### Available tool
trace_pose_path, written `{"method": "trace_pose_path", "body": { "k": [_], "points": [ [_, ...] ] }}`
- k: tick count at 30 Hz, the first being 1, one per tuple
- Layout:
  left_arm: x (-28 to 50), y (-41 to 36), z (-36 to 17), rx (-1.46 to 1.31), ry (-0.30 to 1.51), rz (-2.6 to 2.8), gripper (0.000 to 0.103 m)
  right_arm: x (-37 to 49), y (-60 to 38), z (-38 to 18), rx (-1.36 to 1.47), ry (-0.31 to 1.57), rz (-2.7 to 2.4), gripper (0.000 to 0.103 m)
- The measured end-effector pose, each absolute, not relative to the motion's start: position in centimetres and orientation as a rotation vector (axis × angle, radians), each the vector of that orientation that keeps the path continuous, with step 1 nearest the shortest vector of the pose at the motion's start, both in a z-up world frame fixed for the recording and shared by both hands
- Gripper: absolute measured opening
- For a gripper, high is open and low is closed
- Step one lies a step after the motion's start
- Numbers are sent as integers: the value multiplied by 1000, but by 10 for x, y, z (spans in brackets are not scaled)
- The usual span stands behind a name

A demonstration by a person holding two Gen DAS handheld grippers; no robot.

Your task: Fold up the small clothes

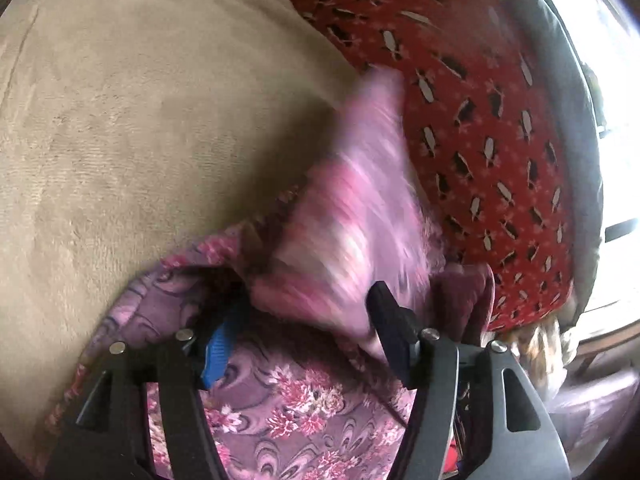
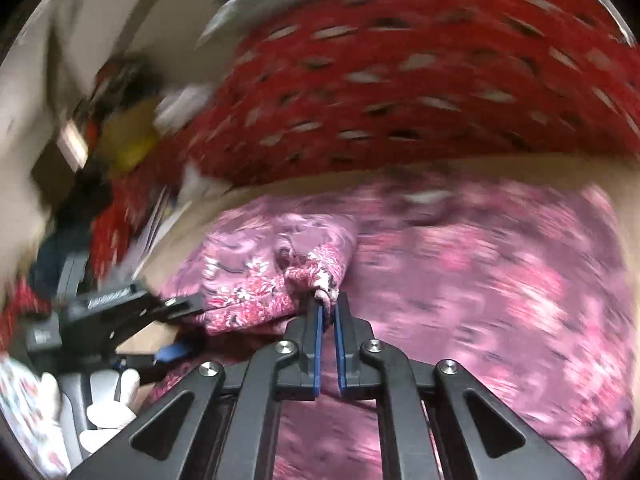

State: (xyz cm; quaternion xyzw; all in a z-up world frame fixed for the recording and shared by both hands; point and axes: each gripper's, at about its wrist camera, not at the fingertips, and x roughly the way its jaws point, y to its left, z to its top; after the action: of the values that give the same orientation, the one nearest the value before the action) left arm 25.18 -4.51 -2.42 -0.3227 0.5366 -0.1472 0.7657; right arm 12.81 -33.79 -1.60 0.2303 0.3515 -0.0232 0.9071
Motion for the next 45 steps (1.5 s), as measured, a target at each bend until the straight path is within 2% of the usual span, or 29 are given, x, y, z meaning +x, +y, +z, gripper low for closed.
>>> {"method": "trace_pose_path", "body": {
  "k": [5, 6, 9, 11, 13, 14, 16, 19, 20, 21, 22, 23, 29, 33, 34, 36, 37, 38, 39, 40, 42, 43, 44, 45],
  "points": [
    [248, -53, -24, -662, 1163, -315, 63, 81, -409, -54, 763, 799, -215, 8],
    [248, -53, -24, -657, 1159, -313, 63, 67, -419, -56, 808, 780, -262, 12],
    [249, -55, -25, -647, 1153, -306, 63, 44, -424, -42, 816, 673, -293, 14],
    [250, -58, -26, -638, 1149, -296, 63, 49, -405, -24, 712, 655, -228, 28],
    [249, -59, -26, -627, 1144, -294, 63, 64, -378, -11, 585, 664, -177, 57],
    [249, -59, -26, -623, 1142, -295, 63, 76, -356, -3, 482, 666, -137, 67],
    [249, -59, -26, -621, 1141, -296, 63, 98, -323, -1, 322, 682, -94, 72],
    [249, -60, -26, -607, 1136, -295, 63, 131, -300, -15, 157, 756, -123, 71],
    [248, -61, -25, -598, 1134, -297, 63, 144, -298, -23, 107, 797, -155, 62],
    [248, -61, -25, -593, 1132, -300, 63, 148, -302, -26, 98, 809, -163, 52],
    [248, -61, -24, -592, 1132, -305, 63, 146, -312, -27, 119, 813, -147, 13],
    [249, -62, -24, -595, 1134, -307, 63, 147, -325, -25, 189, 811, -117, 3],
    [249, -61, -25, -611, 1144, -314, 63, 83, -443, -12, 661, 633, -240, 3],
    [248, -60, -24, -617, 1143, -312, 63, 49, -498, -35, 878, 663, -357, 3],
    [248, -60, -24, -621, 1143, -311, 63, 42, -503, -34, 901, 641, -370, 9],
    [248, -60, -26, -624, 1141, -313, 63, 23, -509, -27, 967, 537, -328, 11],
    [248, -60, -26, -621, 1139, -311, 63, 20, -509, -24, 991, 499, -296, 22],
    [249, -61, -26, -617, 1135, -311, 63, 24, -508, -23, 1001, 487, -267, 49],
    [249, -62, -26, -611, 1131, -310, 63, 32, -504, -23, 988, 505, -260, 61],
    [250, -62, -27, -609, 1129, -310, 63, 40, -499, -24, 958, 531, -265, 68],
    [251, -62, -26, -611, 1121, -310, 63, 66, -490, -32, 888, 637, -272, 68],
    [252, -63, -26, -609, 1118, -311, 62, 73, -486, -38, 864, 686, -276, 64],
    [252, -62, -25, -606, 1110, -312, 52, 85, -480, -43, 823, 728, -254, 40],
    [252, -62, -24, -608, 1101, -320, 31, 90, -475, -41, 795, 744, -229, 18]
  ]
}}
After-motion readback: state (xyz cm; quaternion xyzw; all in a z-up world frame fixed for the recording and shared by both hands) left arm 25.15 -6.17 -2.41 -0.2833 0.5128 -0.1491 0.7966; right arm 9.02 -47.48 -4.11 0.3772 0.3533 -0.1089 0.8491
